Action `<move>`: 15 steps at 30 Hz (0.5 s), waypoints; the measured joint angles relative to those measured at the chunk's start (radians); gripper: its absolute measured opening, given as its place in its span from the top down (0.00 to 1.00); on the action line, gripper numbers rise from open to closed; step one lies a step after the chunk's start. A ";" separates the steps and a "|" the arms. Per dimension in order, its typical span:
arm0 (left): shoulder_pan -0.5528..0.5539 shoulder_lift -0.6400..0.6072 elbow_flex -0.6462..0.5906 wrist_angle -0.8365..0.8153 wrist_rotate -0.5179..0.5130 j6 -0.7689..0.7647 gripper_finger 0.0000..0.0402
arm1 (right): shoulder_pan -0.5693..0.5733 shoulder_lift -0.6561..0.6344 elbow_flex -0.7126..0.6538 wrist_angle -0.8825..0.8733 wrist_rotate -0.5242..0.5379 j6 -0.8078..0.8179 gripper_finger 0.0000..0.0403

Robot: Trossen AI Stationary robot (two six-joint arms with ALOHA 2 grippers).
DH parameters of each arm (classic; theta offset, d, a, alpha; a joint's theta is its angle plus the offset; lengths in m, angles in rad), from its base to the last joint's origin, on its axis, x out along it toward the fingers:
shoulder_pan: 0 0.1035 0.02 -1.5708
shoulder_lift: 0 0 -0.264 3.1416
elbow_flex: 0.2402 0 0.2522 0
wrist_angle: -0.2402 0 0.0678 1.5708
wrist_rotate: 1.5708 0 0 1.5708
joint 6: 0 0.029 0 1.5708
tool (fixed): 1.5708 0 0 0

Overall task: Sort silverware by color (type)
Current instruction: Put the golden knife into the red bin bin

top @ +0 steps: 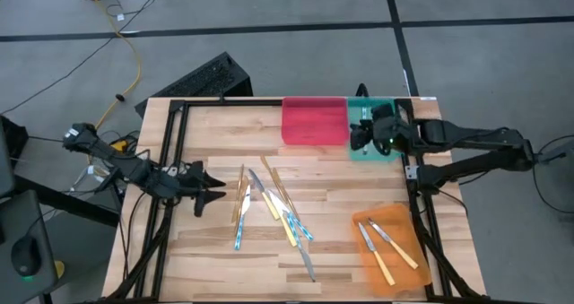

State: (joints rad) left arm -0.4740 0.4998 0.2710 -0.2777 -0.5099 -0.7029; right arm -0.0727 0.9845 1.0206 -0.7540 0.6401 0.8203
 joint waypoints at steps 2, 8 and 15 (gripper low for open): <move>0.000 0.090 0.040 -0.052 -0.036 -0.081 0.58 | 0.044 0.008 0.000 -0.023 0.030 0.036 0.50; 0.000 0.373 0.140 -0.124 -0.106 -0.255 0.58 | 0.133 0.068 0.000 -0.054 0.106 0.106 0.50; 0.000 0.667 0.174 -0.116 -0.246 -0.376 0.58 | 0.170 0.150 0.000 -0.054 0.151 0.158 0.50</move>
State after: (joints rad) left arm -0.4740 1.1672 0.4450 -0.3941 -0.7555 -1.0790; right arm 0.0971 1.1341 1.0203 -0.8080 0.7907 0.9780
